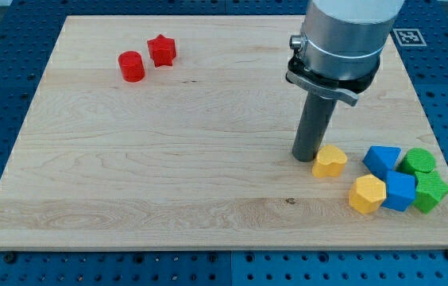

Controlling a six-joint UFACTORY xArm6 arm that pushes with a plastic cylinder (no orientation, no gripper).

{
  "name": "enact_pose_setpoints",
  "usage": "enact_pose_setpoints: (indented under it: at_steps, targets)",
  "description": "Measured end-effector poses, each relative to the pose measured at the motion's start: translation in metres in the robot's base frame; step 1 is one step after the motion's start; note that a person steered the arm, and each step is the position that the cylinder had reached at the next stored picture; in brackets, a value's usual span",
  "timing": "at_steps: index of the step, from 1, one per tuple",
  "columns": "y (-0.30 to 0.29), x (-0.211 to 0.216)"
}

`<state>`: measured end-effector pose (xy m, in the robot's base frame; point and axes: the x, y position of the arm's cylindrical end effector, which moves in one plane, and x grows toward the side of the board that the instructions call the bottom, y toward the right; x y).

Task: Move the arm close to the red circle

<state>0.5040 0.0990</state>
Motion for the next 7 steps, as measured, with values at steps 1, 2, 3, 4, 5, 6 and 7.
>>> enact_pose_setpoints:
  at_steps: [1,2,3,4,5,6,7]
  targets:
    - [-0.011,0.001]
    - [-0.009,0.008]
    - [0.001,0.011]
    - [0.019,0.011]
    - [0.025,0.011]
    - [0.026,0.011]
    - [0.026,0.011]
